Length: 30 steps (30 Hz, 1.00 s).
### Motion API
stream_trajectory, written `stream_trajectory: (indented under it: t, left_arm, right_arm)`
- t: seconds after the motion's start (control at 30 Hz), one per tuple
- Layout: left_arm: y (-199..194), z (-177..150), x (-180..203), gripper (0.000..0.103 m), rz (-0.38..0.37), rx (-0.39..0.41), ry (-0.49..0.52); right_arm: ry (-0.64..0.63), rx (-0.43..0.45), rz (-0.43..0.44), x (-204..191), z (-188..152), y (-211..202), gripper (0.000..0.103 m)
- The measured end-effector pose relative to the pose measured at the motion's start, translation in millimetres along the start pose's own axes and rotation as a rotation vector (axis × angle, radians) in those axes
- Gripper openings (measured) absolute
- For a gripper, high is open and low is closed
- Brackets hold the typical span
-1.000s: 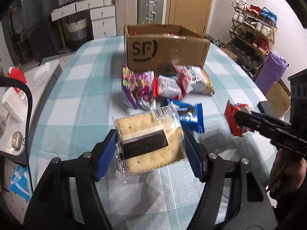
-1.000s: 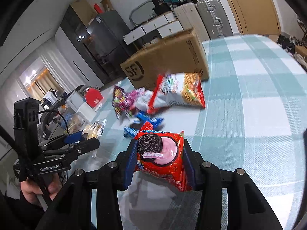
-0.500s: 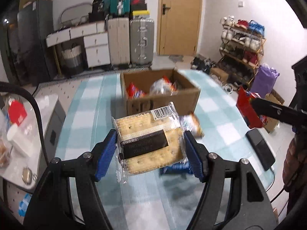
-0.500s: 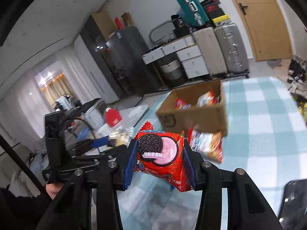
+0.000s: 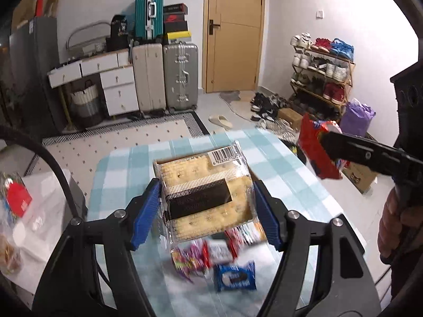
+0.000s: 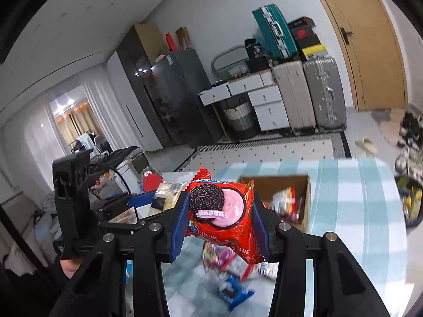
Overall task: Organize snacks
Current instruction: 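Lift and carry the Oreo pack and cracker pack over the cardboard box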
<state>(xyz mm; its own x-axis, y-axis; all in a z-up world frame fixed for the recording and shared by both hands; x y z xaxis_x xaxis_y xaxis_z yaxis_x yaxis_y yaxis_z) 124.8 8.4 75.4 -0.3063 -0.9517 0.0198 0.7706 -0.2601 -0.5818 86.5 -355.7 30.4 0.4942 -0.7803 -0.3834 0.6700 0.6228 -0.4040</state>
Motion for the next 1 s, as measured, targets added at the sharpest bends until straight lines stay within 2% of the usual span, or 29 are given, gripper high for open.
stream_trajectory:
  t: [0.07,0.17,0.3,0.53,0.77,1.0]
  left_arm:
    - [8.3,19.1,-3.7,0.067,0.018,0.002,0.007]
    - [24.0,45.1,-16.5,0.067,-0.001,-0.006,-0.043]
    - [47.9,71.7,-24.8,0.067,0.000,-0.018,-0.058]
    - [116.6,97.1,-38.4,0.067,0.008,-0.072,-0.090]
    - [190.9,90.1,-50.6,0.067,-0.013,-0.149,-0.122]
    - [251.9,61.2,-53.2,0.067,-0.025,-0.224,-0.109]
  right_arm:
    - [-0.019,0.008,-0.004,-2.9,13.7,5.3,0.045]
    - [-0.049,0.025,-0.027,-5.5,35.8,16.2,0.045]
    - [-0.073,0.025,-0.046,-3.0,61.4,39.5,0.045]
    - [-0.041,0.009,-0.090,19.0,93.1,87.3,0.045]
    - [-0.040,-0.063,-0.143,52.5,95.7,146.3,0.045]
    - [-0.017,-0.137,-0.182,90.0,79.2,189.2,0.045]
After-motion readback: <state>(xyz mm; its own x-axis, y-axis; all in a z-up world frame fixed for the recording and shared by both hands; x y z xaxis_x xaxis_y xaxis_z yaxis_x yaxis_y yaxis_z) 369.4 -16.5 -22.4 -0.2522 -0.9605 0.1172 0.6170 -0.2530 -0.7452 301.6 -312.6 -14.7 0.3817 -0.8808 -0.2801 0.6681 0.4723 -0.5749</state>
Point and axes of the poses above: each gripper's, at about its wrist camera, not at the fingertips, and y roughly the way its jaws point, x to its right, z to its top, the point moved 1 cm from there along y, roughly the way its jaws point
